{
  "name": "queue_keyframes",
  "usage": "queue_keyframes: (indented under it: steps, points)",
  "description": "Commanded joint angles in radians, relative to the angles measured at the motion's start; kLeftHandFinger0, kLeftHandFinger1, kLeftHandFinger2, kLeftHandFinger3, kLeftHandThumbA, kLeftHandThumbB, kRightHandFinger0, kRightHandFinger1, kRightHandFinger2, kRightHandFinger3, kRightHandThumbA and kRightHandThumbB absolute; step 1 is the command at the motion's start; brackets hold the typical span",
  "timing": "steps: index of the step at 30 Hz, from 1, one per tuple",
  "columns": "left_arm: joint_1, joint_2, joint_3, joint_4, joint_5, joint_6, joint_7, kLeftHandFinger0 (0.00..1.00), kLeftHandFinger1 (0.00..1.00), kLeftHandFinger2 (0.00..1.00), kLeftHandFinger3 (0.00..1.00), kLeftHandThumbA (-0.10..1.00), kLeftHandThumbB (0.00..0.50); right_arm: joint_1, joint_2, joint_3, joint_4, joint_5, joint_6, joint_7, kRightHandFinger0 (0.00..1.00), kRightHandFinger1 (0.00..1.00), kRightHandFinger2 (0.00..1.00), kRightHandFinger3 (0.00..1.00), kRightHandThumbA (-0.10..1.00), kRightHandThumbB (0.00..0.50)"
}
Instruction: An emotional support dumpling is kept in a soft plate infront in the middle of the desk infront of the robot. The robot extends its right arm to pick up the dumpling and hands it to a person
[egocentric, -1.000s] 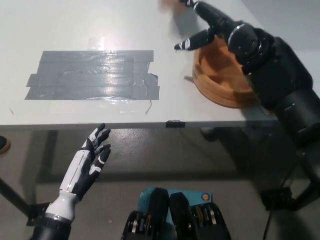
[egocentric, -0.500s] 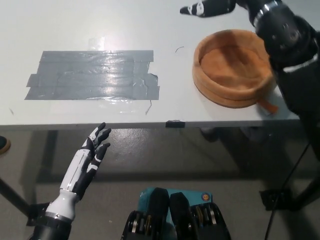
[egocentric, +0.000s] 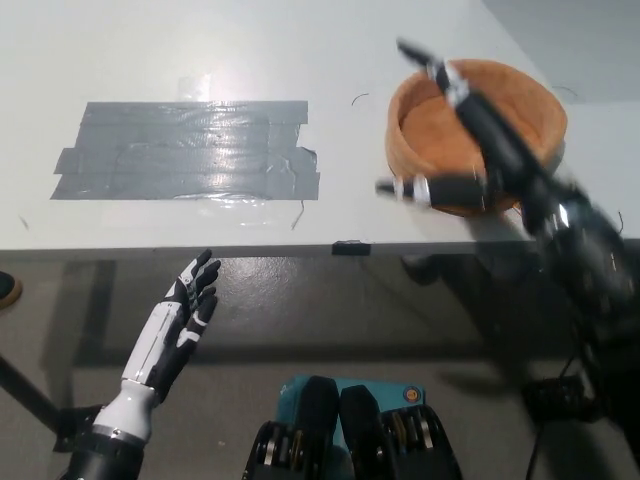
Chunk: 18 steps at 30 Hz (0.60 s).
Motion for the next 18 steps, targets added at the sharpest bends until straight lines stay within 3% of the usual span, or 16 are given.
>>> queue_keyframes:
  steps: [1, 6, 12, 18]
  points:
    - [-0.05, 0.012, 0.015, -0.021, -0.008, -0.035, 0.002, 1.0, 1.0, 1.0, 1.0, 0.91, 0.382, 0.203, 0.013, -0.072, -0.339, 0.166, -0.057, -0.012, 1.0, 1.0, 1.0, 1.0, 1.0, 0.363]
    - [-0.022, 0.006, 0.014, -0.026, -0.025, -0.037, -0.004, 1.0, 1.0, 1.0, 1.0, 0.89, 0.364, 0.312, 0.041, -0.081, -0.215, 0.159, -0.15, -0.033, 1.0, 1.0, 1.0, 1.0, 1.0, 0.362]
    - [0.005, 0.003, 0.009, -0.028, -0.031, -0.04, -0.012, 1.0, 1.0, 1.0, 1.0, 0.88, 0.358, 0.357, 0.062, -0.107, -0.005, 0.167, -0.236, -0.043, 1.0, 1.0, 1.0, 1.0, 1.0, 0.315]
    - [0.02, 0.0, 0.008, -0.032, -0.035, -0.039, -0.012, 1.0, 1.0, 1.0, 1.0, 0.85, 0.374, 0.354, 0.066, -0.105, 0.12, 0.145, -0.25, -0.045, 1.0, 1.0, 1.0, 1.0, 1.0, 0.343]
